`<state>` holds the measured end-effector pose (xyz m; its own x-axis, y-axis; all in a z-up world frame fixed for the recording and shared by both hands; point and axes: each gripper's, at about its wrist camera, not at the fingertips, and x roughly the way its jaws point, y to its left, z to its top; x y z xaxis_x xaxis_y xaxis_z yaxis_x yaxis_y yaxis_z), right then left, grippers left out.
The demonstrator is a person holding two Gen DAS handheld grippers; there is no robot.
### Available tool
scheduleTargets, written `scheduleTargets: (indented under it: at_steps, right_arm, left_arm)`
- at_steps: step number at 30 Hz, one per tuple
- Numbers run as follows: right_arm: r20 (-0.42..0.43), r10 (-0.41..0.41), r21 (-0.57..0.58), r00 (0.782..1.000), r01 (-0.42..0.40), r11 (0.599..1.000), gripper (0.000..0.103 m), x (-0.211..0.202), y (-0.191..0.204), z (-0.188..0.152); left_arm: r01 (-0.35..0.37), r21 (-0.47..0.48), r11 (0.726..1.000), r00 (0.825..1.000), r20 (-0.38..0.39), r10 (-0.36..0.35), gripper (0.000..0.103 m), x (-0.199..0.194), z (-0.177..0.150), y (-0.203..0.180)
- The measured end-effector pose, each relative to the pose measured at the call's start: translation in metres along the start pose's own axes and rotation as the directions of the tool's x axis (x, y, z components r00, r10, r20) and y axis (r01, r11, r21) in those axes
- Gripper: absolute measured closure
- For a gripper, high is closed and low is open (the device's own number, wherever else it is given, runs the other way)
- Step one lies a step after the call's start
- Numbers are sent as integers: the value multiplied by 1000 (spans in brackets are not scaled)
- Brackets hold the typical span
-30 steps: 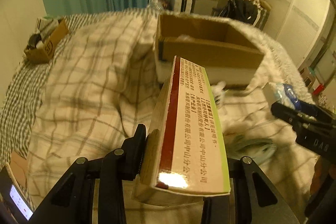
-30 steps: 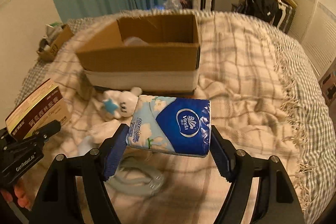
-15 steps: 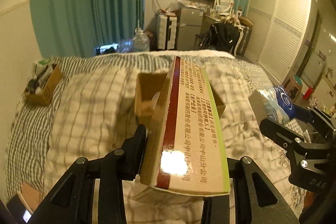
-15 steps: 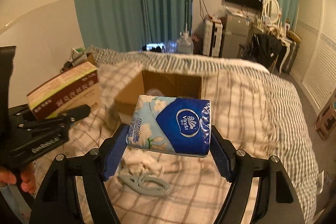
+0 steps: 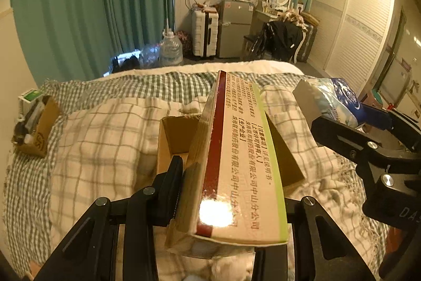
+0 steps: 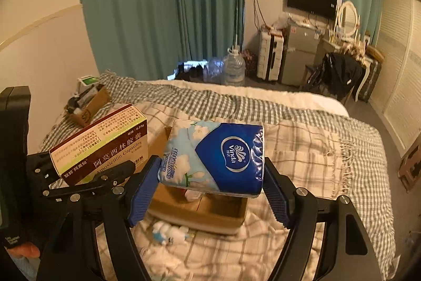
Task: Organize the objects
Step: 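Lower the medicine box with the left tool while the right tool lowers the tissue pack into the box, then grasp the light blue case with the left tool while the right tool reaches for the white lace cloth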
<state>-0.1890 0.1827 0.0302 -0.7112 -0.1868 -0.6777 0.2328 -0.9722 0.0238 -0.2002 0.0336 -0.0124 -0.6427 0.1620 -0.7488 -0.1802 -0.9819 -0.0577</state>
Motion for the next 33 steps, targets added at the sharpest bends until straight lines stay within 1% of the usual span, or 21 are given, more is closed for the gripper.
scheduleTargets:
  at_steps: [3, 7, 12, 14, 15, 16, 17, 18, 19, 21, 25, 26, 28, 33]
  right_arm:
    - [-37, -8, 15, 999, 9, 1000, 29, 37, -11, 5]
    - [-65, 1, 46, 998, 2, 999, 29, 74, -28, 5]
    - [-87, 17, 75, 996, -10, 997, 29, 106, -43, 0]
    - [-70, 16, 95, 997, -9, 995, 28, 113, -49, -2]
    - [-56, 17, 115, 998, -11, 993, 27, 113, -52, -2]
    - [-46, 22, 133, 999, -16, 991, 21, 113, -56, -3]
    - [-39, 27, 145, 999, -21, 989, 16, 112, -56, -2]
    - [-28, 32, 157, 999, -27, 987, 10, 109, -59, -2]
    - [-20, 32, 163, 999, -28, 986, 10, 104, -61, -1]
    - [-10, 21, 164, 1000, -20, 986, 10, 92, -61, 2]
    - [10, -12, 142, 1000, 10, 990, 7, 57, -61, 2]
    - [13, -20, 137, 1000, 18, 990, 7, 48, -61, 2]
    - [21, -43, 118, 999, 40, 992, 7, 25, -58, 0]
    - [50, -79, 70, 996, 75, 995, 4, -29, -43, -11]
  left_arm:
    - [3, -7, 1000, 999, -33, -3, 67, 31, 9, 4]
    - [1, -3, 1000, 998, -64, -1, 67, 66, 15, 8]
    - [10, -4, 1000, 995, -96, -10, 67, 95, 17, 9]
    - [22, -4, 1000, 994, -109, -22, 67, 102, 15, 8]
    - [26, -5, 1000, 993, -114, -27, 62, 104, 13, 7]
    - [33, -6, 999, 992, -120, -33, 53, 105, 12, 5]
    - [43, -8, 999, 991, -125, -44, 43, 105, 10, 4]
    - [44, -9, 999, 991, -126, -44, 21, 106, 9, 2]
    - [43, -9, 999, 992, -119, -43, 12, 103, 8, 1]
    - [38, 1, 999, 995, -91, -38, 11, 91, 6, -3]
    - [28, 18, 999, 997, -78, -26, 10, 64, 4, -7]
    - [25, 21, 999, 997, -69, -23, 10, 53, 3, -8]
    - [13, 25, 1000, 999, -50, -12, 5, 36, 3, -8]
    - [-14, 10, 1000, 1000, 17, 14, 2, -21, -12, 2]
